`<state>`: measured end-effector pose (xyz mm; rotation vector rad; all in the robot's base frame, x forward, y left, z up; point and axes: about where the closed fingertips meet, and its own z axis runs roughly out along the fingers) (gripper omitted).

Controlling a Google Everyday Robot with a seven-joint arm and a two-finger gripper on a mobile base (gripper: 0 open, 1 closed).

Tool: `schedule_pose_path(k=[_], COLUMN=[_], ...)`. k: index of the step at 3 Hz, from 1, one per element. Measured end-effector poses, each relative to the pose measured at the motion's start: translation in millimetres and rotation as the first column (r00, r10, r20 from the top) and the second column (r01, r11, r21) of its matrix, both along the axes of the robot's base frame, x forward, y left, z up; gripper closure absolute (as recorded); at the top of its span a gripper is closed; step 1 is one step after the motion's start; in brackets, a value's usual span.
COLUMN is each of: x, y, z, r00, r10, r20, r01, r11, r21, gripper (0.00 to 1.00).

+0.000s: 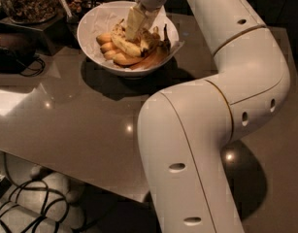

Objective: Pick banana from white bowl

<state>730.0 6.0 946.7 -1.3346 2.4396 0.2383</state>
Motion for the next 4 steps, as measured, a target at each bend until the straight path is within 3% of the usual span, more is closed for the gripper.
schedule_pose_path(k=[2, 3, 4], x=[0, -1, 4], y=[0, -17, -37], z=[0, -3, 3], r00=[1.0000, 1.0000, 0.9980], r10=[0.000, 0.005, 0.019], r20=[0.000, 0.000, 0.061], r01=[0.000, -0.005, -0.019], r11=[1.000, 1.000, 1.000], r21=[0.000, -0.005, 0.012], gripper=[0.89, 1.00, 1.00])
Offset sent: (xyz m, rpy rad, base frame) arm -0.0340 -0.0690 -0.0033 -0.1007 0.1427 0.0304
